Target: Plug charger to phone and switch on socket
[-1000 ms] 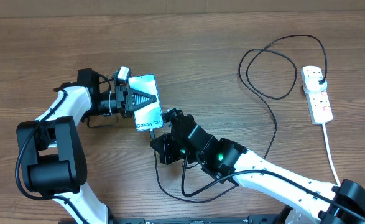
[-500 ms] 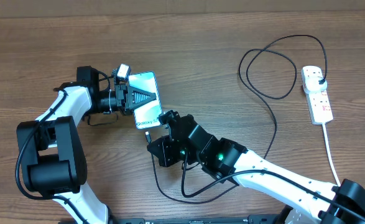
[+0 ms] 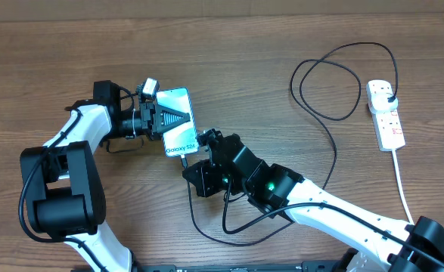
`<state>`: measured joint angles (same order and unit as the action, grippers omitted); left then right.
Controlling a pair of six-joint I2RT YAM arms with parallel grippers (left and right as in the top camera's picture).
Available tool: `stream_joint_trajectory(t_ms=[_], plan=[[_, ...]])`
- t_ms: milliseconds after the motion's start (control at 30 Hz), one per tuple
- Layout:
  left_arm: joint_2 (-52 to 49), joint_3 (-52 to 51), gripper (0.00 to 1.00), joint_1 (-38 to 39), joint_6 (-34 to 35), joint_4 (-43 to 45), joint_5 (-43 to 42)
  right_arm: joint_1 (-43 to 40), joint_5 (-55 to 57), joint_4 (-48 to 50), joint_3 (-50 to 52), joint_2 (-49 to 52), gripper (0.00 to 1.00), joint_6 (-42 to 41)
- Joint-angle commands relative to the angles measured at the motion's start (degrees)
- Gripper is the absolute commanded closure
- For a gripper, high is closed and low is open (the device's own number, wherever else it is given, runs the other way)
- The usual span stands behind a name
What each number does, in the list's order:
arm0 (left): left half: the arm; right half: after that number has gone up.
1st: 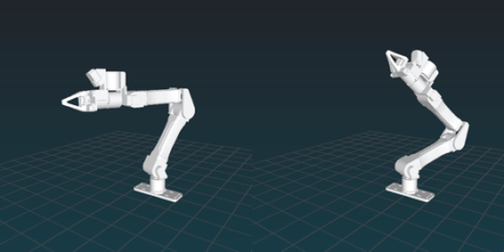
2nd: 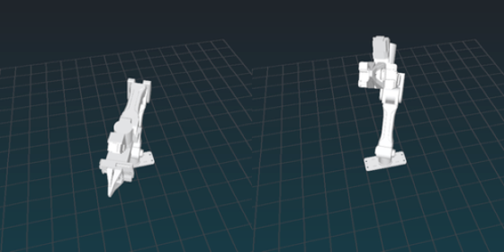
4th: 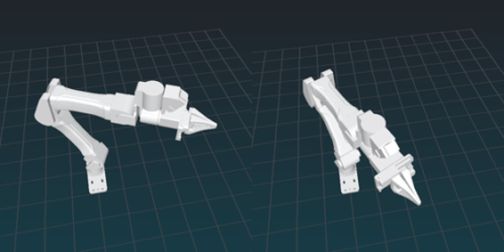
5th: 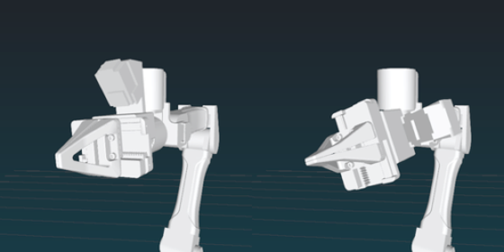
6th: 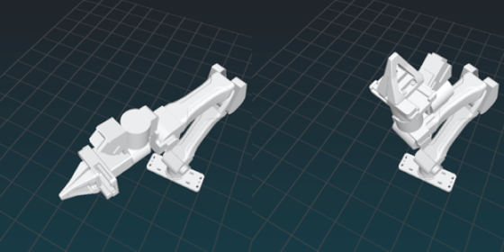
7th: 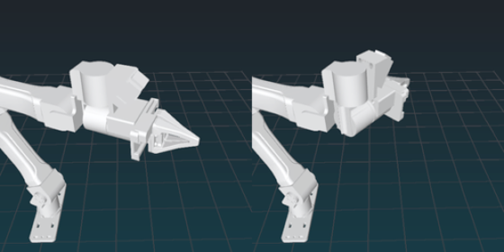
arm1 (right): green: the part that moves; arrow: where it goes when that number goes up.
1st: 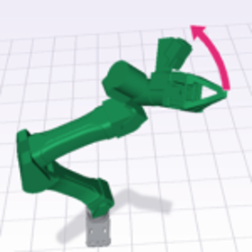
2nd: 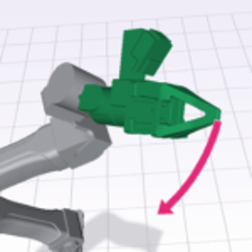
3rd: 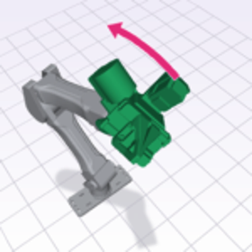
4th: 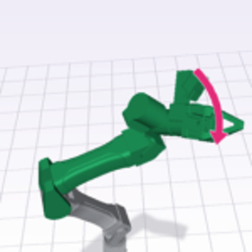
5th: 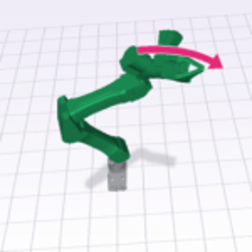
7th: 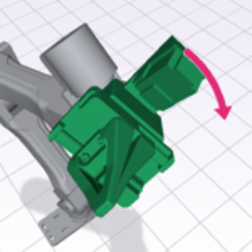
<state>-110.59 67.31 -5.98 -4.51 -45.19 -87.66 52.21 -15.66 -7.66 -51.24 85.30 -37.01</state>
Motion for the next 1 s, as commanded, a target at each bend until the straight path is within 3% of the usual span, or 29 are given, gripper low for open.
stream_joint_trajectory(t_ms=[0,967], plan=[[1.6,0.2,0.96,0.4,0.5,-0.2,-2.0,-0.2,0.1,0.3,0.2,0.1,0.96,0.9],[1.6,0.2,0.96,0.4,2.3,-0.4,-2.3,-0.2,1.4,0.1,0.2,0.1,0.96,-0.4]])
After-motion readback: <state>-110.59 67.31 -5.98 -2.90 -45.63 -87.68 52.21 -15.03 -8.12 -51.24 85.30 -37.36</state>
